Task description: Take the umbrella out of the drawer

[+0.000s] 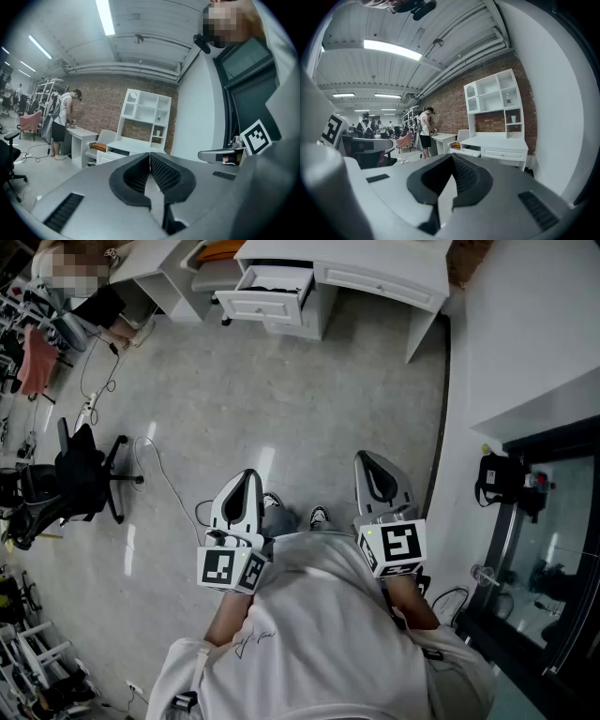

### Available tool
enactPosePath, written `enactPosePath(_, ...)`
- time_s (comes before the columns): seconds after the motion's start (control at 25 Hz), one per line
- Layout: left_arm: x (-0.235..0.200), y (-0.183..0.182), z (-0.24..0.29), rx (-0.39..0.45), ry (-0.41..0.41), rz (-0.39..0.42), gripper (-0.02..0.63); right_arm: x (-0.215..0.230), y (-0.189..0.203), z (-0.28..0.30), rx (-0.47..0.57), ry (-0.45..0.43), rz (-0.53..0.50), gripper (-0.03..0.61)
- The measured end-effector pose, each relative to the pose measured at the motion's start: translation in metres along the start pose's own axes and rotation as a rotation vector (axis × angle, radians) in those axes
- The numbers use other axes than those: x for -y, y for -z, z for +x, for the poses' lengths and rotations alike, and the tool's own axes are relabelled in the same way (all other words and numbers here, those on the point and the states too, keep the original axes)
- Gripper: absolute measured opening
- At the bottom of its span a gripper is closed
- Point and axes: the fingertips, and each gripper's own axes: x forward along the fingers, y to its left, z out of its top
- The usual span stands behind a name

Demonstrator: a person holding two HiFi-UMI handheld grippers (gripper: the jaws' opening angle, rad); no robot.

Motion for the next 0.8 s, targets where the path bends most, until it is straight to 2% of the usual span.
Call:
enactPosePath(0.16, -0.006, -0.005, 0.003, 0.008, -0.024, 0.034, 0.017, -0.001, 0.001, 0.005, 0.015, -0.010, 0.036, 0.023)
enactPosePath(0.4, -0.011, -0.007, 0.005, -0.011, 0.012, -0.007, 0.017, -0.014, -0.002, 0.018, 0.036, -0.055, 0.049, 0.023)
enactPosePath(0.52, -0.016, -0.005, 0.008, -0.021, 0.022, -0.015, 0.015, -0.028, -0.014, 0.023, 0.098, -0.153, 0.113, 0.023)
enactPosePath(0.64, -0.025, -0.007, 0.015, -0.020, 0.037, -0.016, 0.015, -0.049, -0.021, 0.031, 0.075, -0.287, 0.138, 0.024)
enactPosePath(0.8, -0.042, -0.010, 0.028, -0.011, 0.053, -0.031, 0.015, -0.063, -0.030, 0.048, 0.089, -0.309, 0.082, 0.024)
